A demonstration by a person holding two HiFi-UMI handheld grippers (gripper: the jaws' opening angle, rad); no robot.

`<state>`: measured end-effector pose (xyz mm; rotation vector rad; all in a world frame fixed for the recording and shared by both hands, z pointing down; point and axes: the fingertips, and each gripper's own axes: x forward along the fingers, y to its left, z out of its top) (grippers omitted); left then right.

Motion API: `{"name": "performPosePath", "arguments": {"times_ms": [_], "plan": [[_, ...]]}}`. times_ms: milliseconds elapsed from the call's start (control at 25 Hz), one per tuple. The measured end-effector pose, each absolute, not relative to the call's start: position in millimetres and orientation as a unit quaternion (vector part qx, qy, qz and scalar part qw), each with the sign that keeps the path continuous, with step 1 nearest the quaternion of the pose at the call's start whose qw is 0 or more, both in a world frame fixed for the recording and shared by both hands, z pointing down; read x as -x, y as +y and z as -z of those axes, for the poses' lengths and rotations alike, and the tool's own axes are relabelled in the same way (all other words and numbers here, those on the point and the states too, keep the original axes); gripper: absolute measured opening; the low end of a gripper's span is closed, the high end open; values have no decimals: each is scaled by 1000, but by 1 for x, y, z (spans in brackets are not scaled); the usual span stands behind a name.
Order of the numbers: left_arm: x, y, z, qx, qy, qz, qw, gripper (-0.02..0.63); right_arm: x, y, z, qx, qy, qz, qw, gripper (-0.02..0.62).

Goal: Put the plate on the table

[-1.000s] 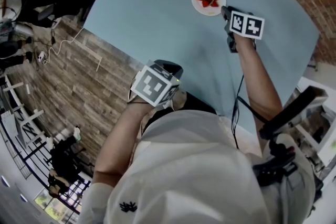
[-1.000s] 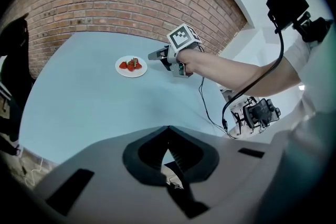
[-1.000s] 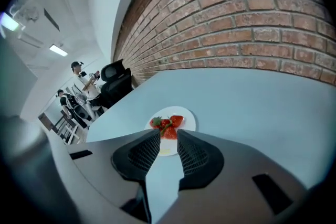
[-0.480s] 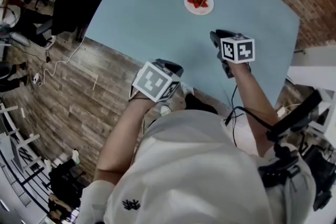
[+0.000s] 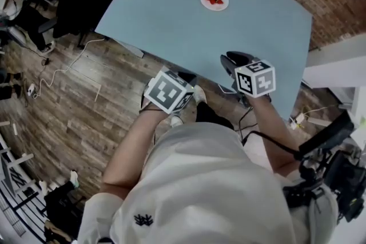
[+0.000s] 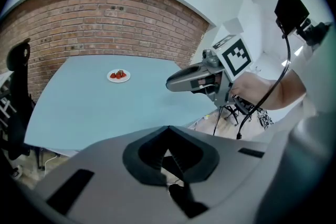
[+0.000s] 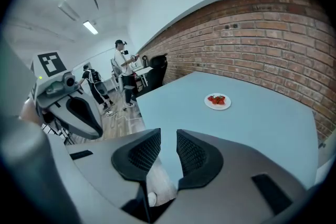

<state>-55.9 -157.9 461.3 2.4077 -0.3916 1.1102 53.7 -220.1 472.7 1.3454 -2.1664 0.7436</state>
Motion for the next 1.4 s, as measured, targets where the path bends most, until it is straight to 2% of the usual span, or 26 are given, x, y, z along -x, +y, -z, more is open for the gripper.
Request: {"name": "performPosePath", "arguments": {"times_ms": [240, 640, 720, 1040, 1400], "plan": [[92, -107, -456, -883, -139, -392, 218, 2, 3, -149, -445, -482, -806, -251, 234, 103], [101, -78, -457, -889, -134, -386, 208, 2, 20, -98, -437, -477, -813, -236, 236, 101], [107, -66, -457, -890, -132, -385, 205, 2, 29, -84, -435, -477, -813, -232, 239, 80], [116, -52, -447, -892, -140, -381, 200, 2, 45, -66, -428, -464, -823, -217, 245, 78], [119, -45, -448, -889, -145, -382, 205, 2, 51, -59, -427, -452, -830, -204, 255, 46]]}}
